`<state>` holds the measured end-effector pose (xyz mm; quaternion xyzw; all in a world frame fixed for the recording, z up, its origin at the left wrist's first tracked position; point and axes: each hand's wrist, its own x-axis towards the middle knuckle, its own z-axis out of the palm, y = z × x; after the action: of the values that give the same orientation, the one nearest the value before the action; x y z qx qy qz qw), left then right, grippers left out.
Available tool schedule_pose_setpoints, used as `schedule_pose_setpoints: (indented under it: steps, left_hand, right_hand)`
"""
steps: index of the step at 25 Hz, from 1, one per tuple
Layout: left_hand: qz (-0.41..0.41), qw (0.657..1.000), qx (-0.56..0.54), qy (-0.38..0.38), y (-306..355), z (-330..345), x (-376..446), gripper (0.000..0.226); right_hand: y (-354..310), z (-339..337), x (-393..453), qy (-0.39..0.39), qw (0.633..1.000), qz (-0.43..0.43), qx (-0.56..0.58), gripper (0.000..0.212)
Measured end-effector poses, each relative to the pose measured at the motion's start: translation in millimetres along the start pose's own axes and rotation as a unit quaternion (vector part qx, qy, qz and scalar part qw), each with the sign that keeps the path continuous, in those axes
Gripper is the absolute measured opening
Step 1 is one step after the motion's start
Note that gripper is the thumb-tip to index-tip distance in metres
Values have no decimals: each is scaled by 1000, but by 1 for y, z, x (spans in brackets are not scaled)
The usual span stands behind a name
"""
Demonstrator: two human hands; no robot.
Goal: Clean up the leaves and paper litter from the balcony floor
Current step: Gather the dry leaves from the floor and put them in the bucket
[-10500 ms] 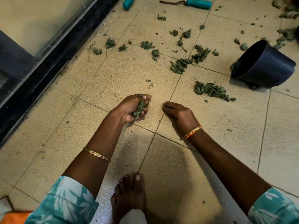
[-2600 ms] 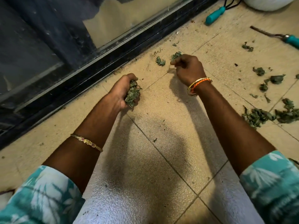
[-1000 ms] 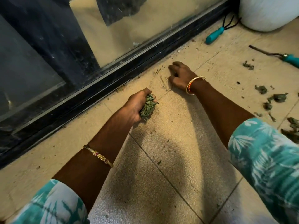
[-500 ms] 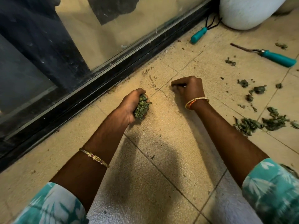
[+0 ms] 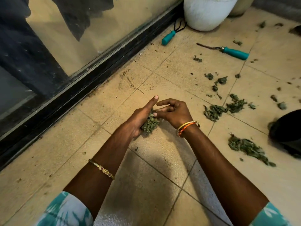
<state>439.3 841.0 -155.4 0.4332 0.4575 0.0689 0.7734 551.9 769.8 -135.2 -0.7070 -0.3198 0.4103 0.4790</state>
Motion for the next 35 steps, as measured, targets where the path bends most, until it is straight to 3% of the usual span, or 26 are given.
schedule_pose_setpoints:
  steps: [5, 7, 8, 10, 12, 14, 15, 17, 19, 22, 24, 27, 28, 30, 32, 35]
  left_hand:
    - [30, 998, 26, 53, -5, 13, 2, 50]
    - [29, 998, 10, 63, -4, 22, 5, 29]
    - [28, 998, -2, 63, -2, 25, 6, 19]
    - [24, 999, -13, 40, 0, 33, 7, 12]
    - [17, 1000, -3, 13, -1, 39, 10, 13]
    - [11, 1000, 10, 2, -4, 46, 13, 16]
    - [9, 1000, 10, 0, -4, 50, 14, 18]
    - [2, 1000, 1, -5, -5, 57, 15, 19]
    - [-7, 1000, -4, -9, -5, 60, 16, 20]
    - [-14, 1000, -6, -17, -5, 62, 15, 19]
    - [-14, 999, 4, -29, -4, 67, 12, 20]
    - [-21, 998, 4, -59, -7, 75, 11, 20]
    - [-27, 997, -3, -74, -7, 78, 10, 21]
    - [-38, 993, -33, -107, -9, 83, 9, 26]
    - [-40, 990, -58, -125, -9, 90, 7, 34]
    - [-23, 992, -38, -117, -8, 96, 11, 43]
  right_hand:
    - [-3, -15, -11, -31, 999, 15, 29, 38]
    - [5, -34, -11, 37, 999, 13, 8, 34]
    - [12, -48, -7, 100, 992, -10, -72, 31]
    - [27, -81, -2, 193, 943, -51, -268, 36]
    - [43, -109, 3, 210, 895, -33, -391, 55]
    - [57, -123, 8, 177, 878, 16, -445, 65]
    - [65, -122, 9, 157, 880, 20, -447, 60]
    - [79, -112, 9, 154, 891, -60, -422, 40]
    - [88, -104, 3, 191, 881, -153, -406, 22]
    - [88, -105, -3, 204, 858, -203, -425, 11]
    - [84, -107, -3, 208, 882, -187, -378, 11]
    - [57, -103, -12, 227, 968, -34, -103, 19]
    - [50, -99, -16, 209, 978, 5, 2, 19]
    - [38, -86, -25, 190, 975, 28, 108, 19]
    - [32, -73, -33, 197, 980, -17, 26, 20]
    - [28, -67, -45, 135, 982, -81, -108, 27]
